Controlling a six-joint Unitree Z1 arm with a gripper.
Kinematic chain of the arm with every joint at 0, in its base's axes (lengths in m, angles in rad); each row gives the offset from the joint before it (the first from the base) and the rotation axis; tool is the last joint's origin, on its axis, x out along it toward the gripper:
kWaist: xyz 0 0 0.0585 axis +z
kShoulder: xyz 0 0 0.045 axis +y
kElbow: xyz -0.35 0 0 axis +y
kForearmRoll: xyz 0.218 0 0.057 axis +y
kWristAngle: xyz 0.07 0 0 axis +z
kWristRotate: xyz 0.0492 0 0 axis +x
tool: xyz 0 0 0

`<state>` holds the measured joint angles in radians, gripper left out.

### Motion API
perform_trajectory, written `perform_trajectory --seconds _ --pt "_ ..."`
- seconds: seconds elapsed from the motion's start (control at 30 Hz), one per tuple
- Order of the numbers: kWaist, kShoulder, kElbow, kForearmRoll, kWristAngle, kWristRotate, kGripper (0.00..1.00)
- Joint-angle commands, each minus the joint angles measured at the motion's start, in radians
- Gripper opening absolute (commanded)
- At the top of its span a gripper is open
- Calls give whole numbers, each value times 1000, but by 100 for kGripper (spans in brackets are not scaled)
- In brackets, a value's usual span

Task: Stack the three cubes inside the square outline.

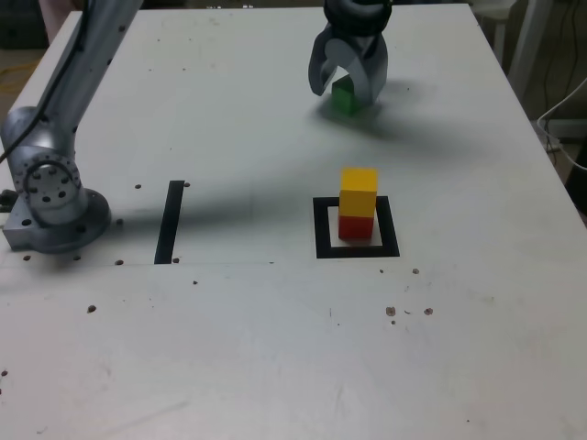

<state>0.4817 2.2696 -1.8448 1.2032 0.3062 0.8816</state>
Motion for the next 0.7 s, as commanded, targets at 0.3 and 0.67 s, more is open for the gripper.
perform_trajectory --seconds 0.3,0.67 --pt "2 -3 11 -22 0 -4 32" --pt "-3 -25 7 -14 -40 3 11"
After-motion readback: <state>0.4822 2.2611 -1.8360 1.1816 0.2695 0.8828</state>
